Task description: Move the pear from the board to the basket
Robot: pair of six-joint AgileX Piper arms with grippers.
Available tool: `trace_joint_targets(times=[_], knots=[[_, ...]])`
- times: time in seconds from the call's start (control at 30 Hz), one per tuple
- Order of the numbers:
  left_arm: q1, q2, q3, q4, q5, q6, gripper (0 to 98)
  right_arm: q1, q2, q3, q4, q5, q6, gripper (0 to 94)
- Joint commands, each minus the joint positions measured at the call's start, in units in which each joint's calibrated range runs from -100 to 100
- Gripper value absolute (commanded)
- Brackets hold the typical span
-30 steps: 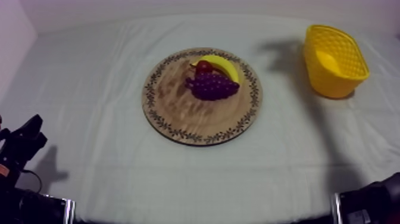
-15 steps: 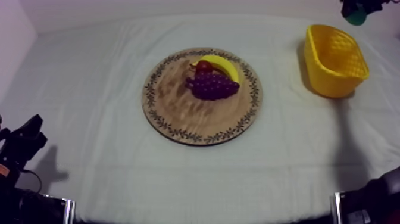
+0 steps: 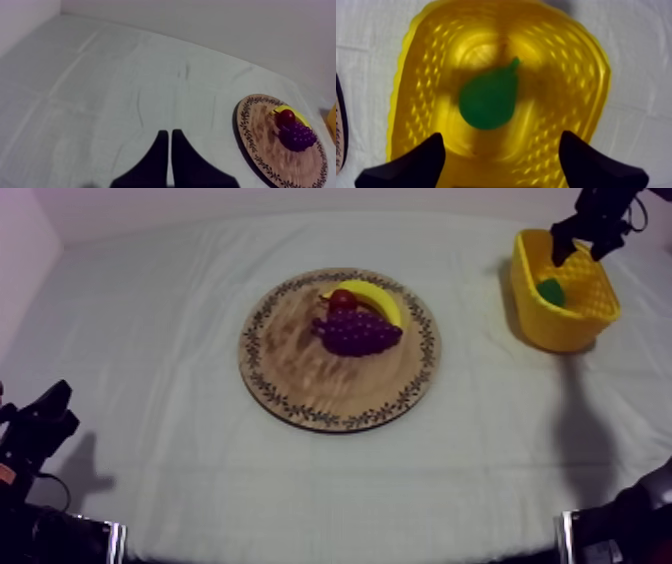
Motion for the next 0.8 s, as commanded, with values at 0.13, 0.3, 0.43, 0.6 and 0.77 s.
trace_joint_targets(times=[0.13,0.3,0.43,0.6,0.77], knots=[[0.0,0.0,0.0,-0.03,0.0,0.0,0.1,0.0,-1.3,-0.3,0.0,0.4,0.5,86.7],[0.0,0.0,0.0,-0.03,0.0,0.0,0.1,-0.3,-6.0,-0.4,0.0,0.3,0.6,75.4],[0.0,0.0,0.0,-0.03,0.0,0.0,0.1,-1.0,-11.9,0.2,-0.3,-0.4,0.7,61.2],[0.0,0.0,0.0,-0.03,0.0,0.0,0.1,-2.1,-21.4,3.1,-1.1,-3.9,0.2,49.4],[0.0,0.0,0.0,-0.03,0.0,0.0,0.1,-3.4,-32.7,10.2,-2.4,-10.7,-0.6,39.5]])
